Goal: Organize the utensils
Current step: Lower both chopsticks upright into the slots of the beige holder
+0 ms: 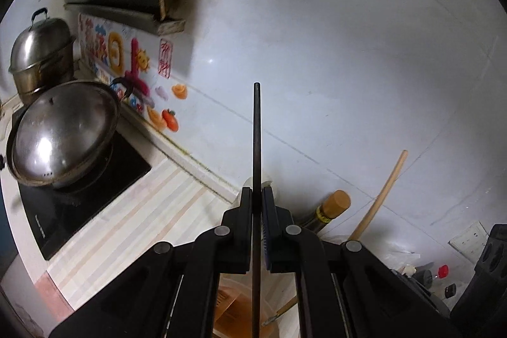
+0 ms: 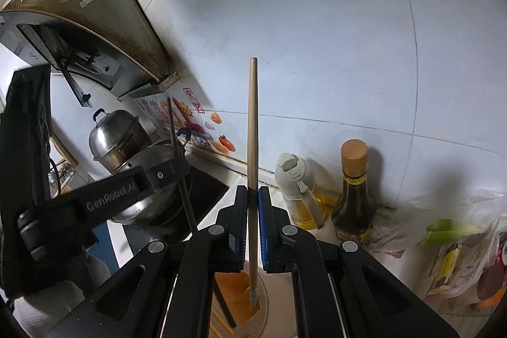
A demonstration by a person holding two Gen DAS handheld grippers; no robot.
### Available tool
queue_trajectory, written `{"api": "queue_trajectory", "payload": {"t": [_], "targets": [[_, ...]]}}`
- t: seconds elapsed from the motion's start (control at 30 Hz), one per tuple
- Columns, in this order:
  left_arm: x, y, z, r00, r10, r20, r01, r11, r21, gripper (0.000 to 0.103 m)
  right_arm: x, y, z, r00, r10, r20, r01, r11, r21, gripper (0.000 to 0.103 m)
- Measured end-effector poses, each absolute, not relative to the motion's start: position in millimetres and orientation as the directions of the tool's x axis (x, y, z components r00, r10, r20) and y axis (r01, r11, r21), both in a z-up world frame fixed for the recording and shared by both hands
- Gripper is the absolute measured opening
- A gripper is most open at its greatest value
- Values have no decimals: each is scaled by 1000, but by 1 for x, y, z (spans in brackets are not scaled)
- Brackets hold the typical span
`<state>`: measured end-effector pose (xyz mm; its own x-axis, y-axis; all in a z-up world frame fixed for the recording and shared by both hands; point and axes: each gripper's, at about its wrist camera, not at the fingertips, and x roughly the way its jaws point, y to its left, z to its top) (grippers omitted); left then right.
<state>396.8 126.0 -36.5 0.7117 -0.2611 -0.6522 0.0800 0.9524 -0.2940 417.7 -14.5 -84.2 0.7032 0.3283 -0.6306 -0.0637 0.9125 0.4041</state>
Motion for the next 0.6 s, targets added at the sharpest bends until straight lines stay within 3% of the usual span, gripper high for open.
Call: {"api": "queue_trajectory", "payload": {"t": [0.37,0.6], "targets": [[382,124,-47,688,-246,-683,75,960,-271,3,403,-17,-89,686,343,-641,-89,915,394,7],[388,124,-32,717,-248,-652,72,956,-285,3,398,-20,-82,702,334,-629,-84,916,392,7]]}}
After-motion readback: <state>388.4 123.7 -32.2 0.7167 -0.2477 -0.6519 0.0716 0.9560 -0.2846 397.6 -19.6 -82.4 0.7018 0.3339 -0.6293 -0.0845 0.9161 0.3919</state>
